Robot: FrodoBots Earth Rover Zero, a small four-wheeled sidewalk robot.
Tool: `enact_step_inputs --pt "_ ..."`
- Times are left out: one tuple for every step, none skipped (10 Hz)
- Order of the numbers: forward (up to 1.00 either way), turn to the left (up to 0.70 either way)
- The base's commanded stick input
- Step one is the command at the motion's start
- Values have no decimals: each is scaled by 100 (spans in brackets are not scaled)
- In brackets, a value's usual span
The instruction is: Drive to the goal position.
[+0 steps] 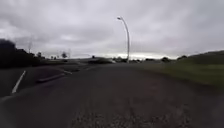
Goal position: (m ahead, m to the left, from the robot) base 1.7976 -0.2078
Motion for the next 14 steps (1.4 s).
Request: enact_step_inputs --pt "100 0" --pt "100 0" --pt "100 0" --pt "100 0" --pt "100 0" --pt "100 0" --pt "100 0" --pt "100 0" --pt "100 0" --pt "100 0" --pt "100 0" --pt "100 0" --pt "100 0" --pt "100 0"
